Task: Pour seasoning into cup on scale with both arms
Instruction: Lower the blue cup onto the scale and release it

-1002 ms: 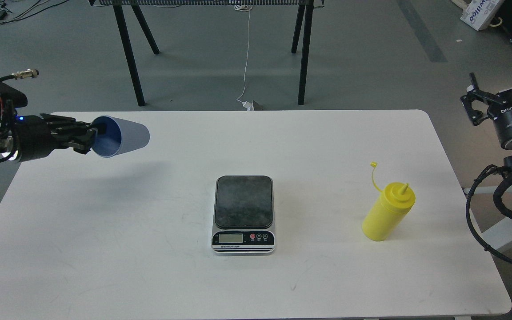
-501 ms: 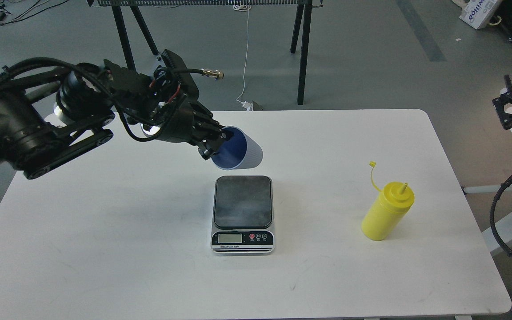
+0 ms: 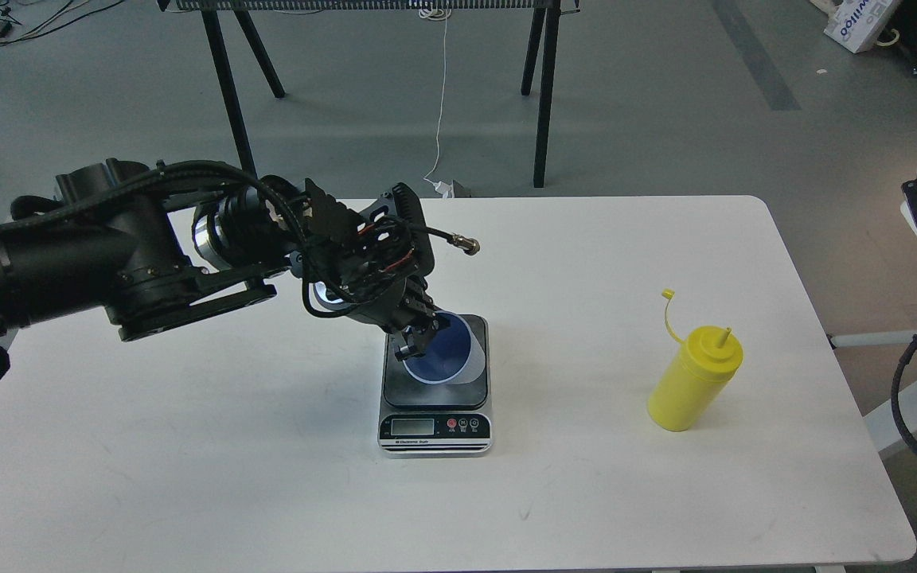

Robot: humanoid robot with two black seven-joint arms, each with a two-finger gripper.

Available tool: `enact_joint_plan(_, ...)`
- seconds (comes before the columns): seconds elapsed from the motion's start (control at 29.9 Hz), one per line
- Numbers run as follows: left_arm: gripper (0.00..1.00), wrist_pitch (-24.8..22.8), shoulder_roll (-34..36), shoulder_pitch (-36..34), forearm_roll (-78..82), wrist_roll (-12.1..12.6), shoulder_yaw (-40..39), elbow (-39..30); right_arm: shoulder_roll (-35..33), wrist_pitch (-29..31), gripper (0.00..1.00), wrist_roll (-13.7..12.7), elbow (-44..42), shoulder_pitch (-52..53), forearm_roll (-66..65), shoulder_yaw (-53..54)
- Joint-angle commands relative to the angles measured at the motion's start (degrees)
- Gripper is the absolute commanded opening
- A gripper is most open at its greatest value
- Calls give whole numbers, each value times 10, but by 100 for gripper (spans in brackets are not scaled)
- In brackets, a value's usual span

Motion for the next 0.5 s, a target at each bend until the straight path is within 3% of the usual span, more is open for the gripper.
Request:
enact_joint_plan(0.0,6,0,-1,-1,0,0,1,14,2,0,99,0,0,0,0,1)
enact_joint_plan(0.3,10,0,-3,0,0,0,16,16,0,0,99,0,0,0,0,1)
enact_joint_plan(0.47,20,0,-3,1,0,0,16,17,0,0,99,0,0,0,0,1)
